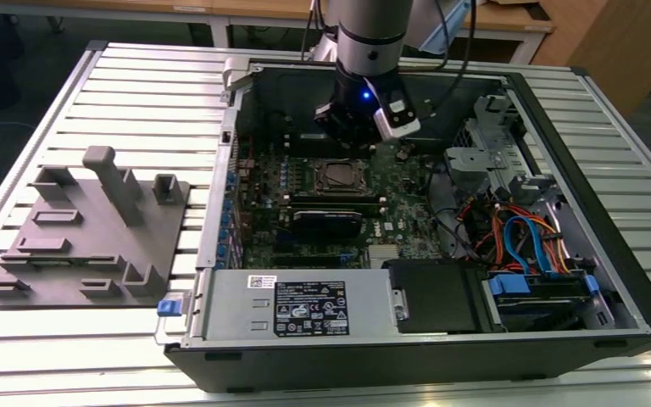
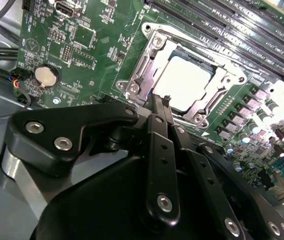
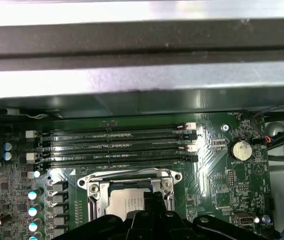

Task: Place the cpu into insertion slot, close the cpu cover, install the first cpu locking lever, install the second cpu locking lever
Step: 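Install the second cpu locking lever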

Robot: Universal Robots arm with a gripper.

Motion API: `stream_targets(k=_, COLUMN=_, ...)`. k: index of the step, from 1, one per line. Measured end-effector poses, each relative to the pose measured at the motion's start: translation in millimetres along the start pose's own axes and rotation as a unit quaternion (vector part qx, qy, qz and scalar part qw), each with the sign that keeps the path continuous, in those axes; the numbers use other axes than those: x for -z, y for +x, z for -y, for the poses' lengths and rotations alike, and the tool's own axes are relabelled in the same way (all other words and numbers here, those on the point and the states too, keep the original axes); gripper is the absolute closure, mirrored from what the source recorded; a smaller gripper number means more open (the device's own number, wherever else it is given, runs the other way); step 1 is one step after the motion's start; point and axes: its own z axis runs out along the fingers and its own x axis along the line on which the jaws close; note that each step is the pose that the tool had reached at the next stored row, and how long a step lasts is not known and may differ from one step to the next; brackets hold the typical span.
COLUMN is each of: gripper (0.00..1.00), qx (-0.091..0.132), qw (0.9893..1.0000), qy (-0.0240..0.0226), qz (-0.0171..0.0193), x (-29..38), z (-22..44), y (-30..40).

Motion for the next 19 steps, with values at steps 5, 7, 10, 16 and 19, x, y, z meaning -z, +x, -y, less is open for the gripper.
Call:
stream_targets(k=5, gripper=0.90, qx=0.000, qw=1.0000, qy=0.0001, qz=-0.0001, x=2.3, z=1.3, y=-0.2)
stream_targets(k=7, gripper=0.90, qx=0.000, qw=1.0000, qy=0.0000, qz=-0.0001, x=6.2, z=0.9, y=-0.4)
stream_targets(k=10, gripper=0.90, qx=0.000, qw=1.0000, qy=-0.0001, qz=-0.0002, x=11.0, z=1.1, y=-0.7)
stream_targets(k=16, gripper=0.90, qx=0.000, qw=1.0000, qy=0.0000, qz=-0.0008, x=12.1, z=16.6, y=-1.8)
stream_targets(k=19, gripper=0.90, qx=-0.001, qw=0.9999, qy=0.0008, qz=-0.0125, x=12.2, z=19.9, y=-2.3)
